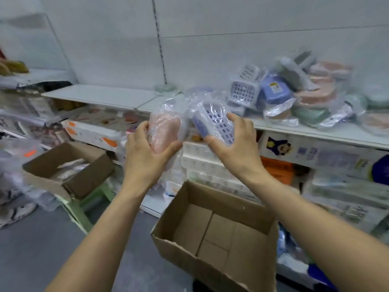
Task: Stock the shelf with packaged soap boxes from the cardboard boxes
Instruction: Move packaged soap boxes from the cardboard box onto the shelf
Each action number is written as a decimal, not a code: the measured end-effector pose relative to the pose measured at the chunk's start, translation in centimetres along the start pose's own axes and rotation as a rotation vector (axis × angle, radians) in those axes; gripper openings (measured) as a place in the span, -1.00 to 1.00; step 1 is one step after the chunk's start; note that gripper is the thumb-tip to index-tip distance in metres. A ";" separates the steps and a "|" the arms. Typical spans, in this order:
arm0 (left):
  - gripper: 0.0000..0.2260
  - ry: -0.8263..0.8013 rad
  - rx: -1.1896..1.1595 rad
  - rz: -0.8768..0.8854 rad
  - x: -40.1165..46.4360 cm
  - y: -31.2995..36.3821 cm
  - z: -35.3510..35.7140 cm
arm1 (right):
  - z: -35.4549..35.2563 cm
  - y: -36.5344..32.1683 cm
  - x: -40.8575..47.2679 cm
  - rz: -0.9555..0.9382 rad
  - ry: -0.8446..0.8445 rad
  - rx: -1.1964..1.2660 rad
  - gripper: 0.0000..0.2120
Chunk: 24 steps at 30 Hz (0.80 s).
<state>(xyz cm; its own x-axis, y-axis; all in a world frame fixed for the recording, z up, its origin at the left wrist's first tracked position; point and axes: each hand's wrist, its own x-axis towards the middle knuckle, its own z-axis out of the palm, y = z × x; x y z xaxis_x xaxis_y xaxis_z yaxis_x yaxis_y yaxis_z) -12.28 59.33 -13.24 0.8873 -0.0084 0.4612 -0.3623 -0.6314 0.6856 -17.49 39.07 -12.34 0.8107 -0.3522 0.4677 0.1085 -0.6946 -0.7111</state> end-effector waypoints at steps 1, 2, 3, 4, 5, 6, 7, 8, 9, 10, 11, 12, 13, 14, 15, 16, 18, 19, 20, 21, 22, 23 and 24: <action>-0.16 0.012 0.015 -0.015 0.9 -2.4 -1.5 | 2.7 -1.3 0.0 0.004 -0.016 0.016 -0.30; -0.17 0.019 0.030 -0.028 1.8 -5.0 -3.2 | 5.5 -2.5 0.0 0.010 -0.030 0.028 -0.30; -0.16 0.022 0.043 -0.041 2.9 -7.5 -4.8 | 8.4 -3.8 0.1 0.021 -0.042 0.041 -0.30; -0.16 0.019 0.054 -0.053 4.0 -9.9 -6.5 | 11.3 -5.2 0.2 0.032 -0.052 0.052 -0.30; -0.16 0.012 0.065 -0.069 5.1 -12.4 -8.2 | 14.1 -6.5 0.3 0.042 -0.063 0.064 -0.30; -0.17 0.007 0.077 -0.087 6.1 -14.7 -9.9 | 16.9 -7.9 0.5 0.049 -0.077 0.076 -0.31; -0.17 0.000 0.090 -0.103 7.1 -17.0 -11.5 | 19.6 -9.2 0.7 0.059 -0.090 0.085 -0.32; -0.17 -0.009 0.099 -0.115 8.1 -19.2 -12.9 | 22.1 -10.4 1.0 0.071 -0.102 0.090 -0.32; -0.18 -0.019 0.109 -0.126 9.1 -21.3 -14.3 | 24.7 -11.6 1.4 0.084 -0.115 0.094 -0.32; -0.19 -0.025 0.119 -0.140 10.2 -23.3 -15.5 | 27.0 -12.7 1.8 0.094 -0.130 0.097 -0.32; -0.19 -0.028 0.127 -0.152 11.3 -25.2 -16.6 | 29.3 -13.8 2.2 0.103 -0.146 0.098 -0.32; -0.19 -0.028 0.131 -0.162 12.4 -27.1 -17.6 | 31.5 -14.8 2.7 0.110 -0.161 0.102 -0.31; -0.19 -0.026 0.130 -0.171 13.6 -28.9 -18.4 | 33.6 -15.7 3.1 0.114 -0.177 0.108 -0.31; -0.19 -0.024 0.128 -0.179 14.8 -30.6 -19.0 | 35.6 -16.6 3.7 0.116 -0.190 0.113 -0.31; -0.19 -0.025 0.126 -0.189 15.9 -32.3 -19.5 | 37.7 -17.3 4.3 0.119 -0.202 0.113 -0.31; -0.19 -0.027 0.126 -0.202 17.2 -33.9 -19.9 | 39.7 -18.0 5.1 0.125 -0.213 0.110 -0.30; -0.19 -0.031 0.124 -0.223 19.5 -37.2 -20.3 | 43.7 -19.1 6.5 0.141 -0.239 0.107 -0.29; -0.18 -0.031 0.121 -0.228 20.8 -38.8 -20.5 | 45.7 -19.5 7.3 0.144 -0.253 0.105 -0.30; -0.18 -0.033 0.118 -0.232 22.1 -40.7 -20.6 | 47.7 -19.8 8.2 0.146 -0.265 0.105 -0.30; -0.17 -0.040 0.117 -0.241 23.5 -42.5 -20.6 | 49.7 -20.1 9.1 0.149 -0.276 0.109 -0.30; -0.14 -0.048 0.116 -0.252 25.0 -44.4 -20.7 | 51.8 -20.3 10.1 0.156 -0.288 0.112 -0.28; -0.10 -0.057 0.115 -0.266 26.6 -46.3 -20.8 | 53.8 -20.5 11.2 0.166 -0.302 0.112 -0.26; -0.07 -0.066 0.115 -0.283 28.3 -48.2 -20.9 | 56.0 -20.7 12.4 0.174 -0.320 0.112 -0.24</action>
<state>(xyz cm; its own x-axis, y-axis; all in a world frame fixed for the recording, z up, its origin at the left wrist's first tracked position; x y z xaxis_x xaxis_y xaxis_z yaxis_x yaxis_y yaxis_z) 24.33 105.69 -21.48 0.9663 0.1324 0.2206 -0.0666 -0.6993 0.7117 22.56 84.17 -21.20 0.9592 -0.2334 0.1596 0.0007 -0.5627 -0.8267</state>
